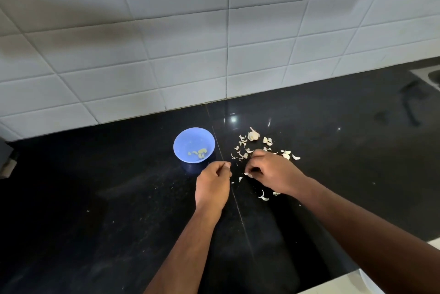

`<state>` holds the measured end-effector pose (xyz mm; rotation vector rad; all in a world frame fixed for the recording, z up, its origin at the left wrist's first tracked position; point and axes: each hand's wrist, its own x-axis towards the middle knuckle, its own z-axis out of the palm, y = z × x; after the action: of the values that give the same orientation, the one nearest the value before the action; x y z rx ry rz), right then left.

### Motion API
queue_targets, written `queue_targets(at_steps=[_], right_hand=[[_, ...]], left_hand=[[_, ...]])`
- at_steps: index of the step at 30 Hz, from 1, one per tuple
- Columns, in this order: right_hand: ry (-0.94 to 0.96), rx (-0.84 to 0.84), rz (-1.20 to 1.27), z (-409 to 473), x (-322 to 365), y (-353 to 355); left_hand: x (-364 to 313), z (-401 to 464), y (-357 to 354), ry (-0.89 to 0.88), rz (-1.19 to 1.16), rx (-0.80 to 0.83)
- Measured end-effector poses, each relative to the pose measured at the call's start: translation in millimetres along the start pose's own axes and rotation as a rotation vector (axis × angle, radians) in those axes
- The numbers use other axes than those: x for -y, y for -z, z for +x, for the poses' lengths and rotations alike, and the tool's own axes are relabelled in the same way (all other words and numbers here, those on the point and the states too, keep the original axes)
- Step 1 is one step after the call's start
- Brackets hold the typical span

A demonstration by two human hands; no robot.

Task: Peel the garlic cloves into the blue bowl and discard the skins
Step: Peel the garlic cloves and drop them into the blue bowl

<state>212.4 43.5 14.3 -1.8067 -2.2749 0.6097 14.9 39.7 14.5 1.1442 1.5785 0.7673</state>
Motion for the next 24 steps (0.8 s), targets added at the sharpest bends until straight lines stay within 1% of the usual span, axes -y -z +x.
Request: queue_targets(at_steps=[2,3,5,6,11,15,19,21,22,24], right_hand=[[-0.016,-0.083,0.152,-2,-4,-3],[-0.056,-0.1,0.238,-4,-4,-1],[-0.147,-0.068,0.38,-6,-2,8],[-0.166,-0.036,0.404,-5,-1,12],[-0.235,0.136,0.338,7,-1,29],[-0.27,0.204,0.439,15,4,35],[-0.256,0.259,0.203,14,3,27],[-0.231,0.234,0.191,13,2,26],[-0.225,0.196,0.263,12,1,27],[-0.238,0.088,0.554,7,0,28]], left_hand=[[-1,-2,-2,0.005,-0.034,-0.015],[-1,-3,-3,0.009,-0.048,-0.023],[-3,-4,-5,0.014,-0.055,-0.045],[-4,-4,-6,0.014,-0.058,-0.055],[-12,-7,-14,0.014,-0.084,-0.103],[-16,-7,-20,0.015,-0.085,-0.149],[-21,-7,-28,0.015,-0.096,-0.157],[-23,-7,-33,0.028,-0.092,-0.139],[-24,-7,-36,0.047,-0.095,-0.119],[-26,-8,-42,0.104,-0.13,-0.051]])
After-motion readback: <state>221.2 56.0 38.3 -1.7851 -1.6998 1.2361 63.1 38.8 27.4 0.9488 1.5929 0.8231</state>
